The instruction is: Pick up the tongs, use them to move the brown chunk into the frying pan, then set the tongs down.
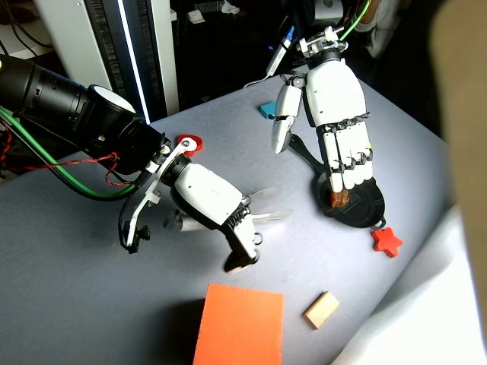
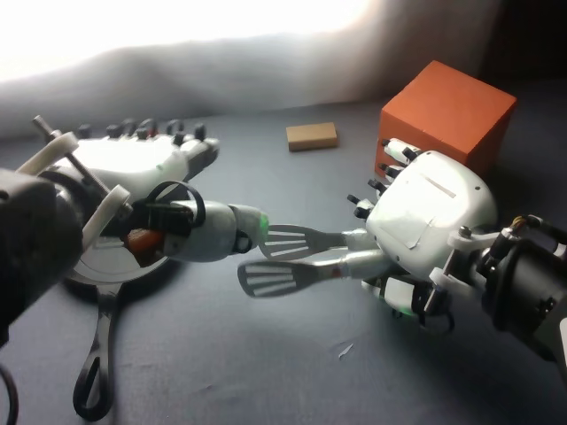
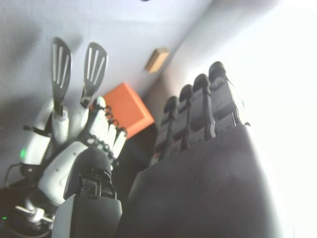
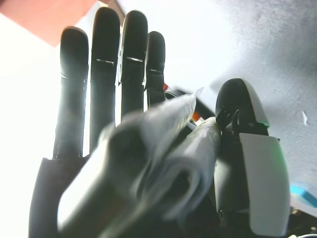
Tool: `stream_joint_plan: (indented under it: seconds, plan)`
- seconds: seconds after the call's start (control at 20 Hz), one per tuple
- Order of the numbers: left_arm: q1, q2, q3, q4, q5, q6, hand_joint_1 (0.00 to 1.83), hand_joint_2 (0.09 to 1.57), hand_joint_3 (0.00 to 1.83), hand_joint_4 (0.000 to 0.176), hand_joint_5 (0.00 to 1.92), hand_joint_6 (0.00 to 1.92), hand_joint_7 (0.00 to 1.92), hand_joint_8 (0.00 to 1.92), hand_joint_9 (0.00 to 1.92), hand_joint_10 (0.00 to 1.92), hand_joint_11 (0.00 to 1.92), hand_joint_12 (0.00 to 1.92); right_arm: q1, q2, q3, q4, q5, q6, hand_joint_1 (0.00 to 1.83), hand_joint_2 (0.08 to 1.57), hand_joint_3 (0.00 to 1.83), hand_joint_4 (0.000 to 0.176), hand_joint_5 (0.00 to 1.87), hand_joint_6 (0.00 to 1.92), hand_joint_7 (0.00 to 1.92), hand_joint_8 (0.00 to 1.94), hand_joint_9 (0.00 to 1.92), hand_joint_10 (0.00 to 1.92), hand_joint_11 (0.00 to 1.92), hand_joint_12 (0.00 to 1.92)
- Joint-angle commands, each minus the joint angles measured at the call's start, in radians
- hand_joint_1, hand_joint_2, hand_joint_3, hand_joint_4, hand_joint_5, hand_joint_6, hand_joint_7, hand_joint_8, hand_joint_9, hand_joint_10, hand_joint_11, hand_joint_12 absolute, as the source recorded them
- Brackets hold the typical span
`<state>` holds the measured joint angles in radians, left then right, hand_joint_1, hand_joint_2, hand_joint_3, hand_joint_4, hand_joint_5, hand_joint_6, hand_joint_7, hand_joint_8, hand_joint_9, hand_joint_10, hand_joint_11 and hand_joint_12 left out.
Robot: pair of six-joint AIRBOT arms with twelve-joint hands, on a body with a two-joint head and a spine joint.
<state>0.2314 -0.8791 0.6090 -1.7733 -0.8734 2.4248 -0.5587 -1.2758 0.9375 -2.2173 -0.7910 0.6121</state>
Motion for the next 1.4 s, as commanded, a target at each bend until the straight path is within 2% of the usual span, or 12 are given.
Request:
stream_joint_plan:
  seconds: [0.0, 0.15, 0.3, 0.6, 0.65, 0.7, 0.9, 1.1, 1.15, 1.2, 1.3, 1.35]
  plan:
    - [-0.008, 0.010, -0.007, 0.068, -0.128, -0.028, 0.00, 1.24, 0.00, 0.000, 0.00, 0.00, 0.01, 0.00, 0.00, 0.00, 0.01, 0.00, 0.004, 0.010, 0.000, -0.070, -0.084, -0.005, 0.16, 1.16, 0.00, 0.000, 0.48, 0.06, 0.61, 0.00, 0.52, 0.20, 0.02, 1.35]
    - [-0.008, 0.012, -0.041, 0.090, -0.199, -0.049, 0.00, 1.25, 0.00, 0.000, 0.00, 0.00, 0.00, 0.00, 0.00, 0.00, 0.00, 0.00, -0.001, 0.022, -0.010, -0.069, -0.084, -0.012, 0.12, 1.11, 0.00, 0.000, 0.31, 0.00, 0.39, 0.00, 0.36, 0.04, 0.00, 1.10]
    - [-0.001, 0.012, -0.078, 0.130, -0.202, -0.037, 0.00, 1.25, 0.00, 0.000, 0.00, 0.00, 0.01, 0.00, 0.00, 0.00, 0.01, 0.01, -0.006, 0.037, -0.025, -0.069, -0.084, -0.018, 0.12, 1.05, 0.00, 0.000, 0.16, 0.00, 0.21, 0.00, 0.17, 0.00, 0.00, 0.61]
    - [0.010, 0.007, -0.113, 0.143, -0.204, -0.023, 0.00, 1.25, 0.00, 0.000, 0.00, 0.00, 0.02, 0.01, 0.00, 0.00, 0.02, 0.02, -0.010, 0.070, -0.071, -0.069, -0.085, -0.025, 0.12, 1.04, 0.00, 0.000, 0.10, 0.00, 0.13, 0.00, 0.10, 0.00, 0.00, 0.37]
    - [0.011, 0.005, -0.112, 0.155, -0.204, -0.023, 0.00, 1.25, 0.00, 0.000, 0.00, 0.00, 0.01, 0.00, 0.00, 0.00, 0.01, 0.01, -0.015, 0.075, -0.089, -0.069, -0.085, -0.036, 0.11, 1.05, 0.00, 0.000, 0.10, 0.00, 0.15, 0.00, 0.14, 0.01, 0.00, 0.48]
    - [0.011, 0.004, -0.109, 0.159, -0.204, -0.023, 0.00, 1.25, 0.00, 0.000, 0.00, 0.00, 0.01, 0.00, 0.00, 0.00, 0.01, 0.01, -0.016, 0.077, -0.095, -0.069, -0.086, -0.040, 0.11, 1.05, 0.00, 0.000, 0.10, 0.00, 0.15, 0.00, 0.14, 0.01, 0.00, 0.48]
    - [0.008, 0.004, -0.095, 0.170, -0.204, -0.028, 0.00, 1.26, 0.00, 0.002, 0.00, 0.00, 0.01, 0.00, 0.00, 0.00, 0.01, 0.02, 0.012, 0.082, -0.098, -0.069, -0.088, -0.046, 0.05, 1.08, 0.00, 0.000, 0.20, 0.03, 0.25, 0.02, 0.24, 0.04, 0.00, 0.96]
    - [0.009, 0.004, -0.101, 0.172, -0.204, -0.029, 0.00, 1.25, 0.00, 0.001, 0.00, 0.00, 0.02, 0.00, 0.00, 0.00, 0.01, 0.02, 0.047, 0.091, -0.100, 0.002, -0.076, -0.071, 0.07, 1.10, 0.01, 0.000, 0.41, 0.08, 0.55, 0.05, 0.51, 0.12, 0.00, 1.37]
    - [0.009, 0.004, -0.104, 0.172, -0.204, -0.029, 0.00, 1.26, 0.00, 0.000, 0.00, 0.00, 0.03, 0.01, 0.01, 0.00, 0.02, 0.03, 0.046, 0.097, -0.100, 0.004, -0.076, -0.072, 0.08, 1.12, 0.01, 0.000, 0.53, 0.12, 0.68, 0.06, 0.62, 0.17, 0.05, 1.45]
    - [0.009, 0.004, -0.107, 0.172, -0.204, -0.029, 0.00, 1.26, 0.00, 0.000, 0.03, 0.00, 0.08, 0.01, 0.04, 0.00, 0.00, 0.16, 0.045, 0.104, -0.101, 0.004, -0.077, -0.074, 0.11, 1.14, 0.01, 0.000, 0.68, 0.19, 0.85, 0.09, 0.76, 0.33, 0.20, 1.48]
    - [0.009, 0.004, -0.110, 0.172, -0.204, -0.029, 0.00, 1.26, 0.00, 0.000, 0.10, 0.02, 0.14, 0.01, 0.09, 0.01, 0.00, 0.33, 0.049, 0.123, -0.110, 0.004, -0.077, -0.074, 0.12, 1.15, 0.00, 0.000, 0.85, 0.31, 1.07, 0.16, 0.84, 0.76, 0.40, 1.57]
    - [0.009, 0.004, -0.111, 0.172, -0.204, -0.029, 0.00, 1.26, 0.00, 0.000, 0.10, 0.02, 0.14, 0.01, 0.09, 0.01, 0.00, 0.33, 0.059, 0.150, -0.131, 0.008, -0.073, -0.074, 0.12, 1.15, 0.00, 0.000, 0.85, 0.31, 1.07, 0.16, 0.84, 0.76, 0.40, 1.57]
